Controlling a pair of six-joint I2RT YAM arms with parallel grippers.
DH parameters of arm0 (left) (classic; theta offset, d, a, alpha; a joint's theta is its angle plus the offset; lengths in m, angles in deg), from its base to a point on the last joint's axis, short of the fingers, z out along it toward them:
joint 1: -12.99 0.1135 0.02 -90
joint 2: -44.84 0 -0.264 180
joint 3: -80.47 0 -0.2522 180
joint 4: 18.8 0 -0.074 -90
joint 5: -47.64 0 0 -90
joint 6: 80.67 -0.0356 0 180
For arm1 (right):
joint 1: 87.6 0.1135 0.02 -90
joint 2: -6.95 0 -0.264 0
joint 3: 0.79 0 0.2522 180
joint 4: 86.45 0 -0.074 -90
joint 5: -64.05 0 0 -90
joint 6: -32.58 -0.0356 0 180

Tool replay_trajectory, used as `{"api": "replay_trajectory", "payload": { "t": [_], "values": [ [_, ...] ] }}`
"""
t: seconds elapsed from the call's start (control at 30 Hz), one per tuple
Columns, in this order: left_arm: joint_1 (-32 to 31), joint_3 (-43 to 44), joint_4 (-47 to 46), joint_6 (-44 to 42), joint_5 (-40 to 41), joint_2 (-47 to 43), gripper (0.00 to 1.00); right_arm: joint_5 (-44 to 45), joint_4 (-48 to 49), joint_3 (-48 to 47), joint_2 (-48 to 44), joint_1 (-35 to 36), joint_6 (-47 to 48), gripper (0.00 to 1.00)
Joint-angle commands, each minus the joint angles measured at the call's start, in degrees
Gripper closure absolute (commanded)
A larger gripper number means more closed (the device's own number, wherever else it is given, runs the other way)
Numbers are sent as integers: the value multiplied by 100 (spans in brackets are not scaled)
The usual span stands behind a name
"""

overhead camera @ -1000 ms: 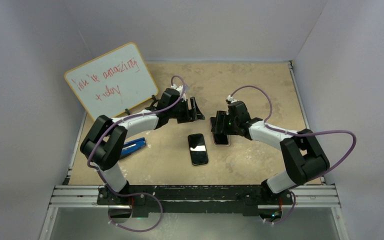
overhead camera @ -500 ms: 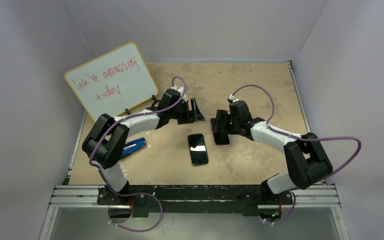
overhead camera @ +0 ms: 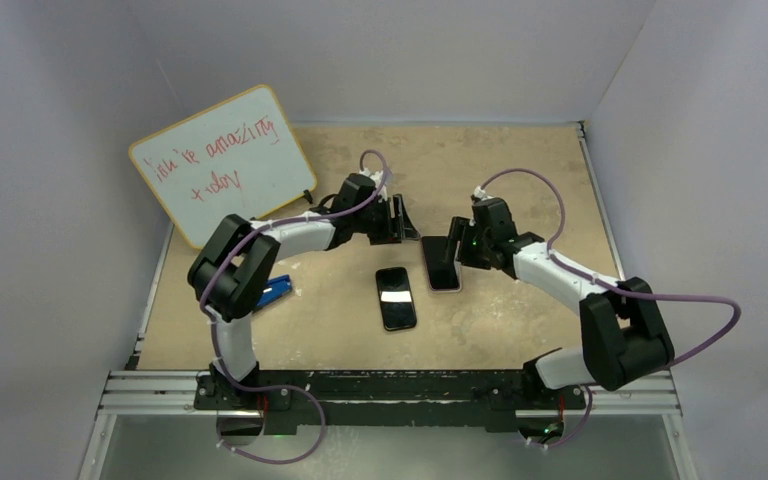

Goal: Put the phone into the phone case

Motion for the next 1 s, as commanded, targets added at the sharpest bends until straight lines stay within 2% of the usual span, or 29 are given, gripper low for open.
{"api": "replay_trajectory", "payload": {
  "t": [0.0,0.37,0.97],
  "values": [
    [-119,424,-217,-50,-175,357,44,-410,3,-112,-38,-424,62,41],
    [-192,609,-199,-157,-233,811,60,-1422,761,222,667,-808,-46,51],
    [-384,909,-367,-13,-694,1218,81,-1928,1521,395,1031,-803,-304,65]
  ]
}}
